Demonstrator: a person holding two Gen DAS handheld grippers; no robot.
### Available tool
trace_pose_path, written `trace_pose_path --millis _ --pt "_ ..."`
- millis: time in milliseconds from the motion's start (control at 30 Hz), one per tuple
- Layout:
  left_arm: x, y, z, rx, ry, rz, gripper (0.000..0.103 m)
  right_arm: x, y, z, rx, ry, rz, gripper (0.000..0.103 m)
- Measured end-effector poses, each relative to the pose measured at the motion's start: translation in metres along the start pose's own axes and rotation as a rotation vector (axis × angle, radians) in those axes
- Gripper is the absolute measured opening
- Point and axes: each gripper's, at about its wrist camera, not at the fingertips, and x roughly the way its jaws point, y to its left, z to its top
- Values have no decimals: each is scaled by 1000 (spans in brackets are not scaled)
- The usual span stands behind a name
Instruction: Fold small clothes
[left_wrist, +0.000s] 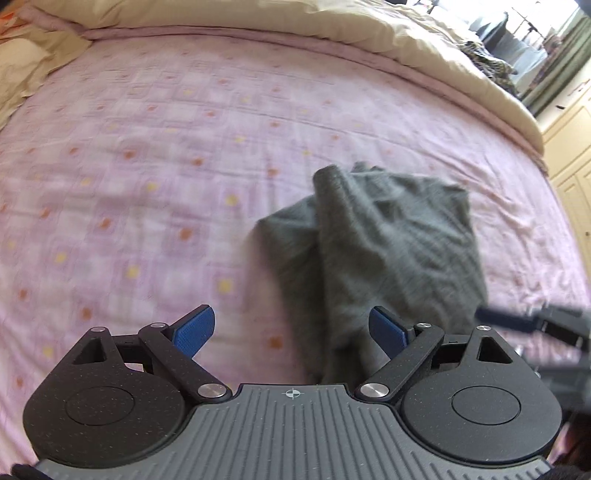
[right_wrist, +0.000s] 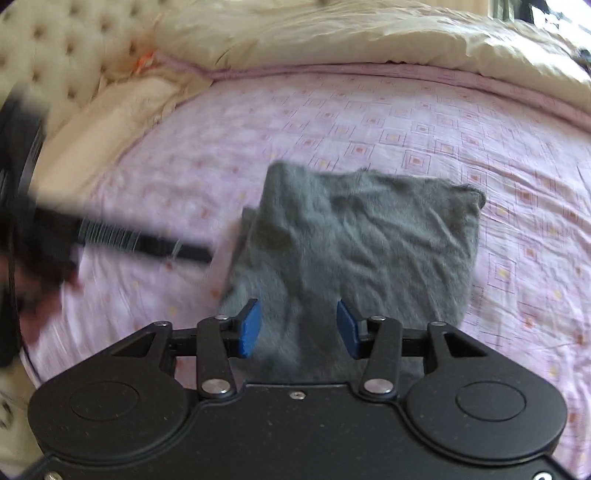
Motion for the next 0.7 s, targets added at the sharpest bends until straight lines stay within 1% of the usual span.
trace_pose_path --millis 133,300,400,467,567,633,667,700 --pt "10 -6 19 -33 13 -31 91 1 19 -14 -131 6 14 58" --pt "29 -13 42 -60 38 -81 91 12 51 -28 -332 4 -1 59" --pt "41 -21 51 -46 40 -97 91 23 68 -36 -455 13 -24 59" --pt "51 -25 57 -39 48 -93 91 30 77 -42 -527 23 -52 59" --pt "64 -31 63 -25 62 -81 89 39 83 -47 -589 32 -90 57" --pt "71 -34 67 -5 70 -83 73 41 83 -48 -598 30 -99 54" --pt "74 -37 68 7 74 -75 69 41 83 -49 -600 22 -103 47" --pt "76 -39 69 21 75 -69 57 41 83 -50 -598 13 -110 34"
